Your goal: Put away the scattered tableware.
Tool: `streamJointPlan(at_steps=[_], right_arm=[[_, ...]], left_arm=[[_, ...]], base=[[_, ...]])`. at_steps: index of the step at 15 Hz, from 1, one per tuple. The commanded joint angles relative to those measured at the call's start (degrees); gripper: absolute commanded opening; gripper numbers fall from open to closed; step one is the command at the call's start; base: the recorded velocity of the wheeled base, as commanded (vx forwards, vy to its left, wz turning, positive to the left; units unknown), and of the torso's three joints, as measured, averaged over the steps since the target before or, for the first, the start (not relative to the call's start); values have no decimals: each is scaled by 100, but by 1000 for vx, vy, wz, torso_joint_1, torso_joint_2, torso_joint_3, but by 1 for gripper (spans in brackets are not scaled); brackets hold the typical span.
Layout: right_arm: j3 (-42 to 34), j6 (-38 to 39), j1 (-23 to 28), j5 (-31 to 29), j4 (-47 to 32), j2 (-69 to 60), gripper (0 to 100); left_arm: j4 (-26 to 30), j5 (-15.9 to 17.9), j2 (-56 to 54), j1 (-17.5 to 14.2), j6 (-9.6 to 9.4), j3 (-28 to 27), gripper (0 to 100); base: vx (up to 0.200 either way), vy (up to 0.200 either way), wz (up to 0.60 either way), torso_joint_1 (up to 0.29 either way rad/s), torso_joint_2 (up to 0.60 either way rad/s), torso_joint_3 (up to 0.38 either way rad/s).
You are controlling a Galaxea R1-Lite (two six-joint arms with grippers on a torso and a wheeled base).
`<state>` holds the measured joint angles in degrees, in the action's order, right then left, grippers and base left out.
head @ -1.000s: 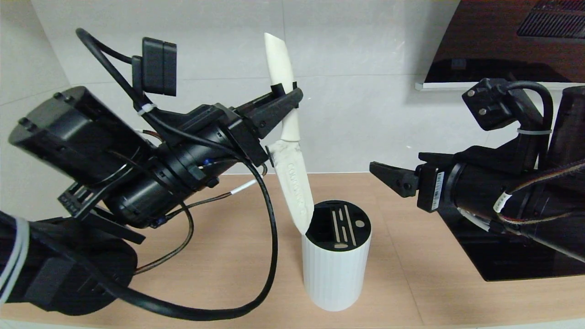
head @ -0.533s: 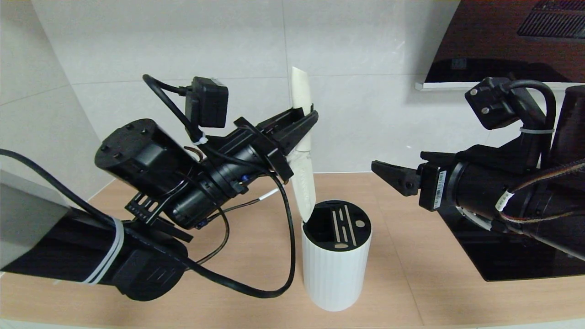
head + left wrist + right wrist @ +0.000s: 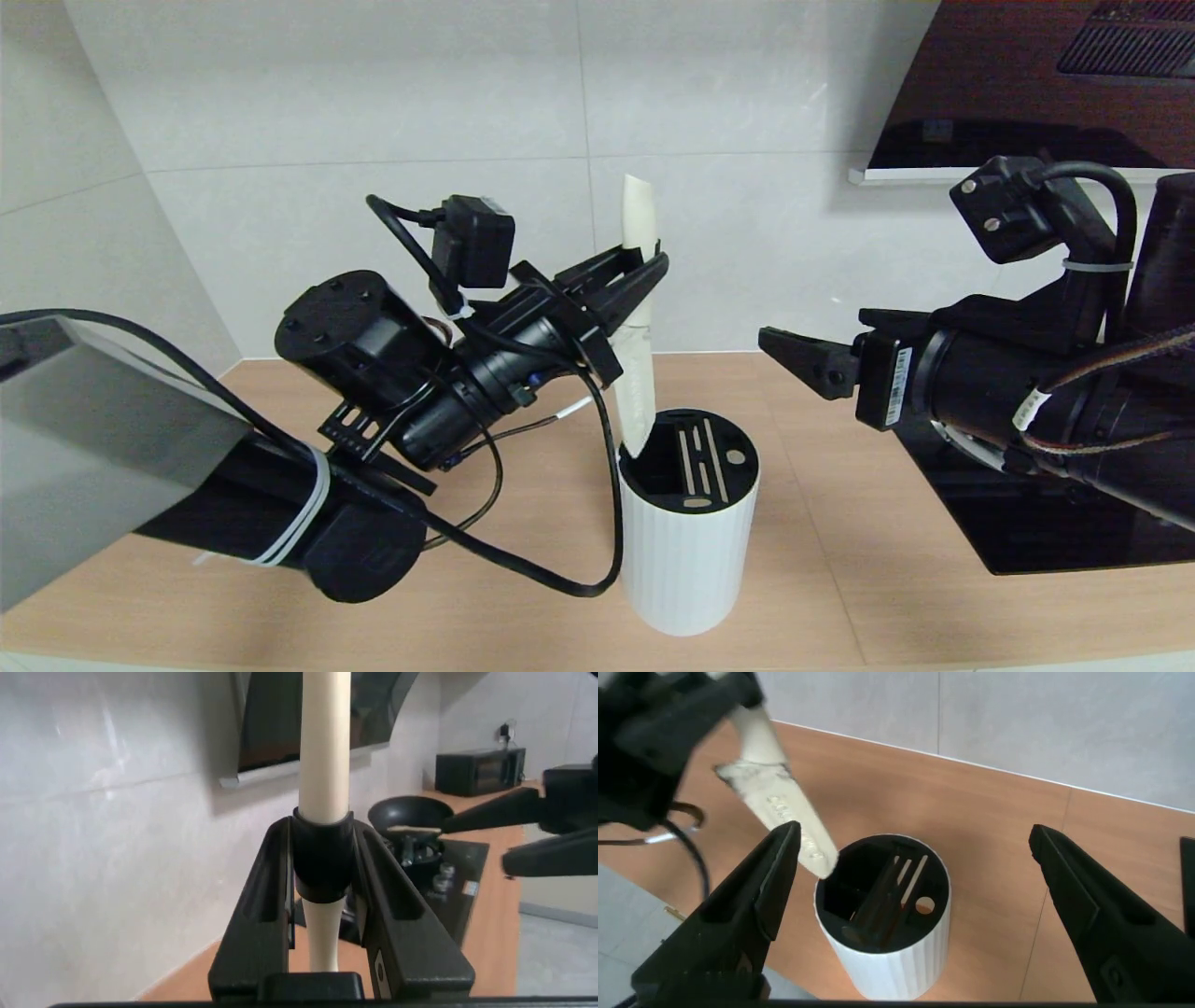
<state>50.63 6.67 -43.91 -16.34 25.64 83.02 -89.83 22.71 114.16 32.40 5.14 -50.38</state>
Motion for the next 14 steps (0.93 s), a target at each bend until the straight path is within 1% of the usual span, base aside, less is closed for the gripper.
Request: streamJointPlan(at_steps=[1,2,3,4,5,6,10,13,14], right_arm=[[0,1,-3,-1,3,4,100],[0,1,-3,-1,3,4,100],[0,1,-3,-1,3,4,100],[0,1,-3,-1,3,4,100],[0,1,-3,-1,3,4,100],[0,1,-3,-1,3,4,100],[0,1,-3,-1,3,4,100],[-9,1,-3,-1,3,21,100],[-9,1,-3,-1,3,39,100]], left_arm=[[-17,-4,273,47,-5,-138,0],[-17,-4,299,56,-22,-147,0],[-17,-4,317,91,-128,-138,0],[-17,-4,343,117,-277,-138,0],[-17,-12,352,144,-365,-121,0],[-17,-12,352,187,-391,-112,0],[-17,-21,422,214,-400,-77,0],[-17,-39,449,302,-383,-15,0],[-17,-47,458,381,-365,55,0]], base=[[0,0,0,0,0,0],[0,0,0,0,0,0],[0,0,0,0,0,0],[0,0,0,0,0,0],[0,0,0,0,0,0],[0,0,0,0,0,0],[0,0,0,0,0,0],[0,0,0,0,0,0],[0,0,0,0,0,0]])
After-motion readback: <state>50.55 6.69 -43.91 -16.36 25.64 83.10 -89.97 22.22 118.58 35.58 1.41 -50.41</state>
